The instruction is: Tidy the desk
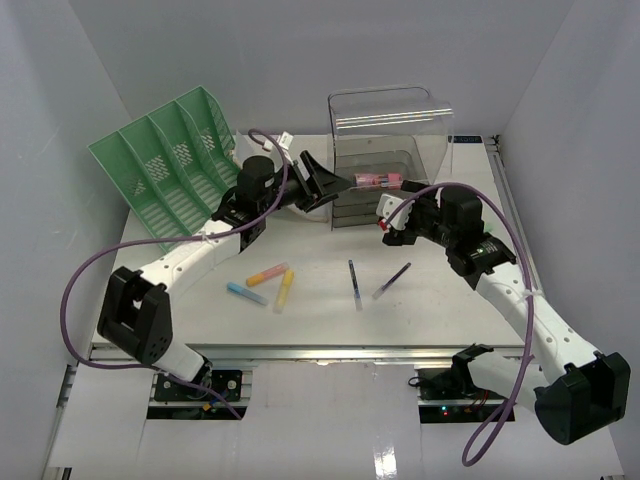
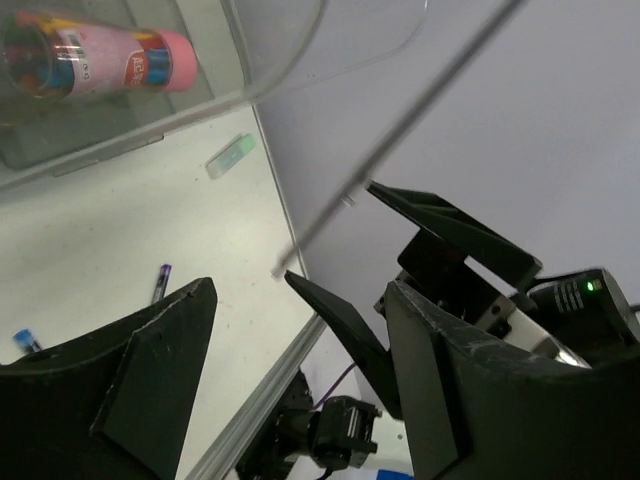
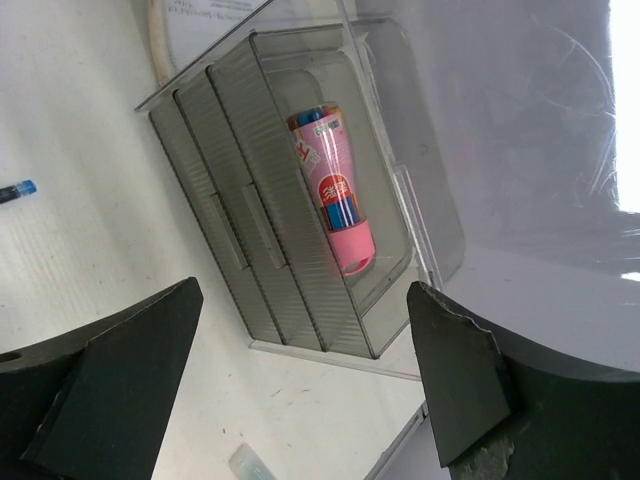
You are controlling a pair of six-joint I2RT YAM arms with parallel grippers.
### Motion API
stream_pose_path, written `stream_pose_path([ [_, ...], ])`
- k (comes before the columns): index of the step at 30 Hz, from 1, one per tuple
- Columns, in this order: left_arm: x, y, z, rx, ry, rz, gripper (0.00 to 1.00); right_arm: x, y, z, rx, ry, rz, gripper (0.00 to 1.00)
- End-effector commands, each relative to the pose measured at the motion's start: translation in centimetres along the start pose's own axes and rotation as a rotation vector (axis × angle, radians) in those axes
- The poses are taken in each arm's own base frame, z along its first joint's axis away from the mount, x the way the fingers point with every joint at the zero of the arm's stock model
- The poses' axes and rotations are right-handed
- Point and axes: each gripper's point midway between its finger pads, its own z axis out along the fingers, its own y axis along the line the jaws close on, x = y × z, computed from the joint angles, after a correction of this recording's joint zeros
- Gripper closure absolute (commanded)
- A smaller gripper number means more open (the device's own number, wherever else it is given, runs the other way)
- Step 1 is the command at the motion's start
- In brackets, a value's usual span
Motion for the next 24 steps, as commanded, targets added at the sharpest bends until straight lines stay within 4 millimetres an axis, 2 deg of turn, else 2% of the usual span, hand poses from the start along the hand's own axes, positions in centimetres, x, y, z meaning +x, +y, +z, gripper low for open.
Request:
stream_pose_path([
  [1, -0.4, -0.8, -4.2, -0.042, -0.071, 0.131, 0.2, 0.4, 1.0, 0.1, 0.004, -0.02, 0.0, 0.1],
  [4, 0.6, 0.1, -6.5, -0.064, -0.099, 0.163, 0.21, 1.5, 3.1, 0.5, -0.045, -0.01, 0.033, 0.1],
  [6, 1.7, 1.4, -7.2, -0.071, -0.096, 0.16, 0.22, 1.7, 4.3, 0.7, -0.075, -0.017, 0.056, 0.1],
  [9, 3.2, 2.1, -8.2, -0.019, -0.101, 0.15, 0.23, 2.1, 6.0, 0.9, -0.124, -0.03, 0.121, 0.1],
  [11, 4.7, 3.1, -8.4, 0.028, -0.097, 0.118, 0.25, 2.4, 6.5, 0.7, -0.137, -0.039, 0.205, 0.1],
  [13, 5.3, 3.0, -8.2, 0.118, -0.121, 0.105, 0.26, 1.8, 7.3, 0.5, -0.195, -0.111, 0.313, 0.1],
  [16, 6.8, 4.9, -7.6, 0.142, -0.109, 0.056, 0.24, 2.5, 6.7, -0.2, -0.227, -0.162, 0.49, 0.1],
  [19, 7.1, 5.1, -6.5, 0.181, -0.116, 0.04, 0.21, 2.7, 5.8, -1.6, -0.267, -0.246, 0.644, 0.1],
  [22, 7.6, 6.0, -4.1, 0.17, -0.09, 0.016, 0.21, 3.9, 4.6, -2.8, -0.257, -0.277, 0.743, 0.1],
  [24, 7.9, 5.8, -2.6, 0.184, -0.08, 0.017, 0.14, 4.0, 4.4, -3.4, -0.274, -0.304, 0.803, 0.1],
])
